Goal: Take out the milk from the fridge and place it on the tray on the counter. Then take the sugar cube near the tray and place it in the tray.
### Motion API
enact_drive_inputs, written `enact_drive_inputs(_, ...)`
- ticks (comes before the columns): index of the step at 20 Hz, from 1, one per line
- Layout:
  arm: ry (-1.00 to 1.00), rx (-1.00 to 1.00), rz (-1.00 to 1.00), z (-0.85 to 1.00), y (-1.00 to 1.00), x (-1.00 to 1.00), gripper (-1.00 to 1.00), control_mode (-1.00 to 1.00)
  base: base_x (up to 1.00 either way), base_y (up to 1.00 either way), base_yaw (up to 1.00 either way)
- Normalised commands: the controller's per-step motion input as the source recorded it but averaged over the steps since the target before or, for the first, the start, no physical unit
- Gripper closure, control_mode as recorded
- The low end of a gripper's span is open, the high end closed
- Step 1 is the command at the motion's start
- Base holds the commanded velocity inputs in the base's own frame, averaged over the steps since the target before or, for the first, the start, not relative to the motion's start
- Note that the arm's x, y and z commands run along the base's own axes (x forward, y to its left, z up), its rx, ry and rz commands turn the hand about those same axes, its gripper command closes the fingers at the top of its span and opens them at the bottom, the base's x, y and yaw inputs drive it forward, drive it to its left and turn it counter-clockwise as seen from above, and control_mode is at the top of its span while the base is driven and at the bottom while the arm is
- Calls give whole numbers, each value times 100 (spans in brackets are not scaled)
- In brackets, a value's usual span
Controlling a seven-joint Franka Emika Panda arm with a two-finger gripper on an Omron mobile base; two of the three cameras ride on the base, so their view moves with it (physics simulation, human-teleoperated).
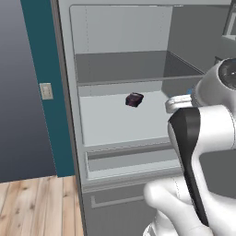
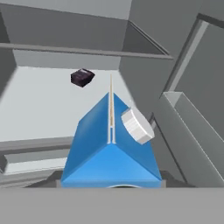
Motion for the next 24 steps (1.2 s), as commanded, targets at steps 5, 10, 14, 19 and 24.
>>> enact_drive_inputs(5, 0, 7, 0, 0, -8, -28, 100, -100, 0, 0, 0)
enact_drive_inputs(10, 0, 5, 5, -20, -1, -49, 100, -100, 0, 0, 0)
enact_drive_inputs(14, 0, 1, 5, -23, 4, -30, 100, 100, -8, 7, 2)
enact_drive_inputs(19, 0, 0, 0, 0, 0, 0, 100, 100, -82, 7, 3)
enact_drive_inputs(24, 0, 0, 0, 0, 0, 0, 100, 100, -100, 91, -18)
